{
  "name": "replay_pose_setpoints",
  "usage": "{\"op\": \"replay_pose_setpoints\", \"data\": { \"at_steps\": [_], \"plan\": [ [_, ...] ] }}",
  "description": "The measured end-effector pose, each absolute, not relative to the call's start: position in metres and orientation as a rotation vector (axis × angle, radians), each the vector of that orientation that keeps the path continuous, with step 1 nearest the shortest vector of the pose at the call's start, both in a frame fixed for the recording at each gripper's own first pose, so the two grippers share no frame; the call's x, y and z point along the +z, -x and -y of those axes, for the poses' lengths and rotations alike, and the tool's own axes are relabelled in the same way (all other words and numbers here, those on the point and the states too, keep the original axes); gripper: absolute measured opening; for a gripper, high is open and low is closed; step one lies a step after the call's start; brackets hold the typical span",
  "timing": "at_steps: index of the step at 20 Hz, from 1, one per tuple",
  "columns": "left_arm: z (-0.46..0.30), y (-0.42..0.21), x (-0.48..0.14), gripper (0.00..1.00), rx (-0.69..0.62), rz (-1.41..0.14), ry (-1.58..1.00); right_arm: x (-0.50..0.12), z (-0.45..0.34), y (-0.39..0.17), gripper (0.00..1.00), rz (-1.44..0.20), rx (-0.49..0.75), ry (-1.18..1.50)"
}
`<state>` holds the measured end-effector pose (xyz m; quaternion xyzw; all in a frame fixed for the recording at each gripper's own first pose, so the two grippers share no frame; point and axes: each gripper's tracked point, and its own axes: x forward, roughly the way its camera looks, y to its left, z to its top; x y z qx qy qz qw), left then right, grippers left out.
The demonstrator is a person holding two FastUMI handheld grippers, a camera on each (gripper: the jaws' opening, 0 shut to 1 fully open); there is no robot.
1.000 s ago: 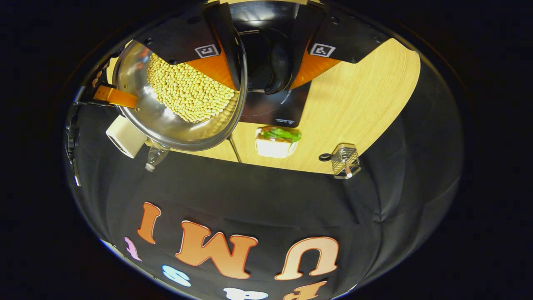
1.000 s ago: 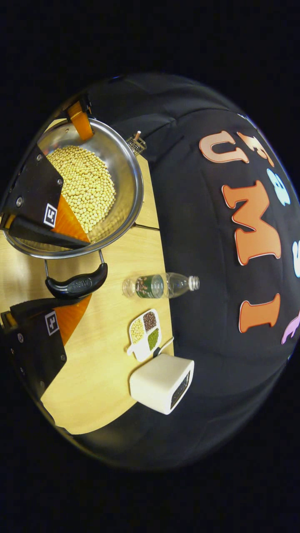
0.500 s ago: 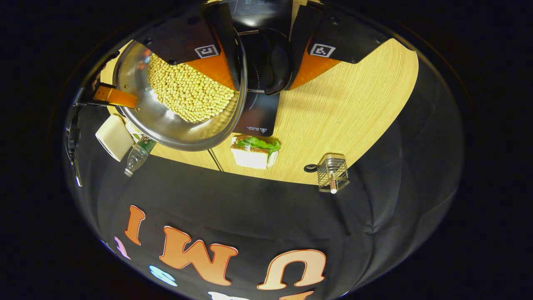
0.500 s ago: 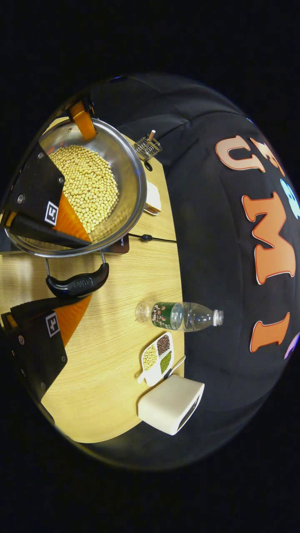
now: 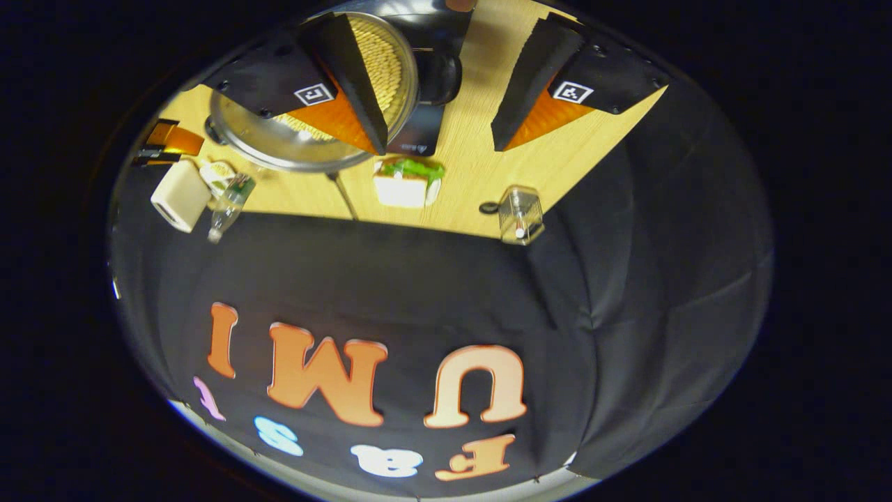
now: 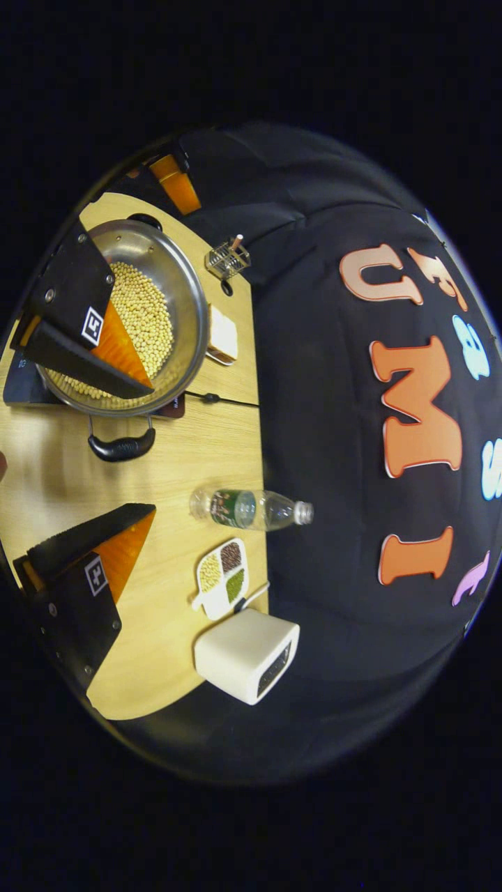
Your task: First push the handle of the pot to place it horizontally, then grasp the pot with both hands and set it on the induction cooktop.
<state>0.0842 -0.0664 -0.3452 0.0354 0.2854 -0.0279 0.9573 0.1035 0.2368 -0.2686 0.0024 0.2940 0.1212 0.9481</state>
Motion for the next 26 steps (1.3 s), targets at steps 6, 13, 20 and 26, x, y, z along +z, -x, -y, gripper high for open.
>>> {"op": "replay_pose_setpoints", "data": {
  "at_steps": [6, 13, 20, 26],
  "plan": [
    [0.084, -0.049, -0.192, 0.98, -0.127, -0.336, -0.022, -0.157, -0.141, -0.079, 0.93, -0.356, 0.174, 0.02],
    [0.059, -0.014, -0.085, 0.99, -0.104, -0.178, -0.032, -0.05, -0.048, -0.031, 0.93, -0.166, 0.113, 0.024],
    [0.007, -0.001, -0.043, 0.99, 0.004, -0.117, -0.068, -0.014, -0.008, 0.003, 0.93, -0.089, 0.086, 0.017],
    [0.05, 0.016, -0.032, 0.99, -0.102, -0.108, -0.025, -0.023, -0.001, 0.001, 0.93, -0.078, 0.042, 0.016]
  ]
}}
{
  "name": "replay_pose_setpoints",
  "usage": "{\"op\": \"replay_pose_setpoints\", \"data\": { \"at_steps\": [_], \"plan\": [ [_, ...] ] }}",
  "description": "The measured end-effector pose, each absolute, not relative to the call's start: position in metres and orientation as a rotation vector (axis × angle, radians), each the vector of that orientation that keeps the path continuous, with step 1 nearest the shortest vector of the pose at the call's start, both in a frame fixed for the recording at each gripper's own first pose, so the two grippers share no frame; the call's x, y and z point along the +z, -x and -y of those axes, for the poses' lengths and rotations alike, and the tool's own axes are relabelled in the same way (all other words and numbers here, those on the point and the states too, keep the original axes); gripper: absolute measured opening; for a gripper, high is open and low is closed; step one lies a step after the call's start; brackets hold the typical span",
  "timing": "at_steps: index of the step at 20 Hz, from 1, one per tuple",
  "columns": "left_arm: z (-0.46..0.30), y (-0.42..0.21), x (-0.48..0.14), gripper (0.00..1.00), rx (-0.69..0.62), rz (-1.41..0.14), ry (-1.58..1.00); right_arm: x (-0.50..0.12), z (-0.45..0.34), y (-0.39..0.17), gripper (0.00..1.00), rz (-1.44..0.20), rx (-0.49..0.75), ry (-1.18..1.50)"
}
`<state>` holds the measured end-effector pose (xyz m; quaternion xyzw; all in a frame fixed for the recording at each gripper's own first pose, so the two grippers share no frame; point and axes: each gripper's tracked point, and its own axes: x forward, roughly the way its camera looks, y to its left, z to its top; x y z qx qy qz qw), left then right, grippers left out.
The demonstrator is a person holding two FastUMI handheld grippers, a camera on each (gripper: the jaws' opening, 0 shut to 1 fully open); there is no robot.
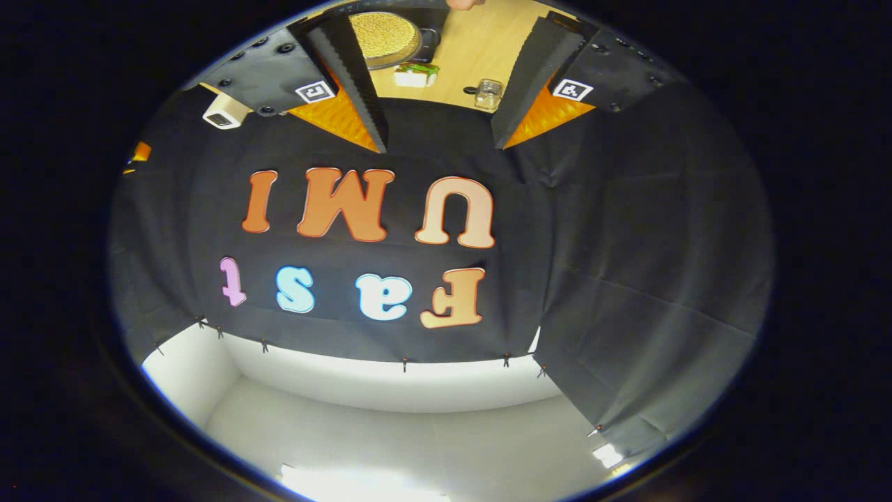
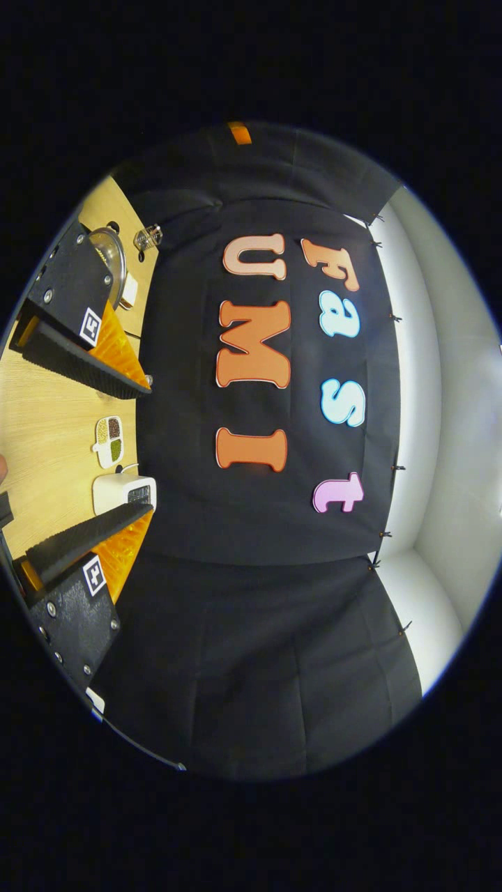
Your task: First push the handle of the pot to place it horizontally, then grasp the pot with both hands and set it on the induction cooktop.
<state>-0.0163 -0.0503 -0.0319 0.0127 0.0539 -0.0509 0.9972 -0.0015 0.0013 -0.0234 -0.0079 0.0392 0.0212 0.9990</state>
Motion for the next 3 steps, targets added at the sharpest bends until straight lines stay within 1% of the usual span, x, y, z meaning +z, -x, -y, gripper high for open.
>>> {"op": "replay_pose_setpoints", "data": {
  "at_steps": [1, 2, 3],
  "plan": [
    [0.058, 0.018, -0.033, 0.99, -0.122, -0.115, -0.016, -0.026, -0.008, 0.003, 0.98, -0.087, 0.053, 0.009],
    [0.063, 0.02, -0.032, 0.99, -0.137, -0.117, -0.015, -0.027, -0.015, 0.003, 0.93, -0.095, 0.07, 0.003],
    [0.066, 0.02, -0.032, 0.99, -0.147, -0.122, -0.015, -0.027, -0.02, 0.001, 0.93, -0.098, 0.082, -0.003]
  ]
}}
